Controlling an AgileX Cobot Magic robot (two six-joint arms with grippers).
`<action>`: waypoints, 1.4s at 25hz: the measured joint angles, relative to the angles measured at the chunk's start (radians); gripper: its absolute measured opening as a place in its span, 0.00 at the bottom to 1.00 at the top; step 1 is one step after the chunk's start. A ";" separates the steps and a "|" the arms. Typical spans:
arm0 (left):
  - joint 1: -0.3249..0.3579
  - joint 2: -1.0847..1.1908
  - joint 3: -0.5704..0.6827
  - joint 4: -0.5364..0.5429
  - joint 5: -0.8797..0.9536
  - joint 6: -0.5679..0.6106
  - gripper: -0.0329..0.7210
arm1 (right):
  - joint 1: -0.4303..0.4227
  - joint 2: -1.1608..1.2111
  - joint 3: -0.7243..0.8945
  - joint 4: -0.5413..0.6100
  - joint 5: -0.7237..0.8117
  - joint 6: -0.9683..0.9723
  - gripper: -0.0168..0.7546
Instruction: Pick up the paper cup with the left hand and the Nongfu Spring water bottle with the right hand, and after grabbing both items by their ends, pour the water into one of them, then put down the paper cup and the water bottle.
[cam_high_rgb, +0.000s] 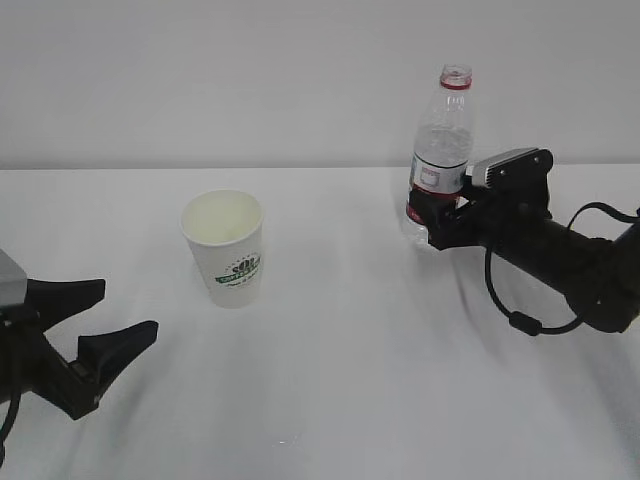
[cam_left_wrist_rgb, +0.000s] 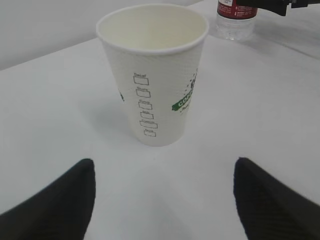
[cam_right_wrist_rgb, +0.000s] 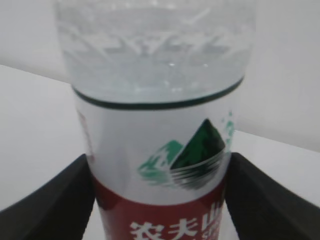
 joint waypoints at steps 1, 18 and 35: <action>0.000 0.000 0.000 0.000 0.000 0.000 0.88 | 0.000 0.006 -0.007 -0.005 0.000 0.004 0.79; 0.000 0.001 0.000 0.000 0.000 0.000 0.87 | 0.000 0.019 -0.054 -0.141 0.006 0.012 0.89; 0.000 0.001 0.000 0.000 0.000 0.000 0.86 | 0.000 0.019 -0.111 -0.147 0.044 0.005 0.88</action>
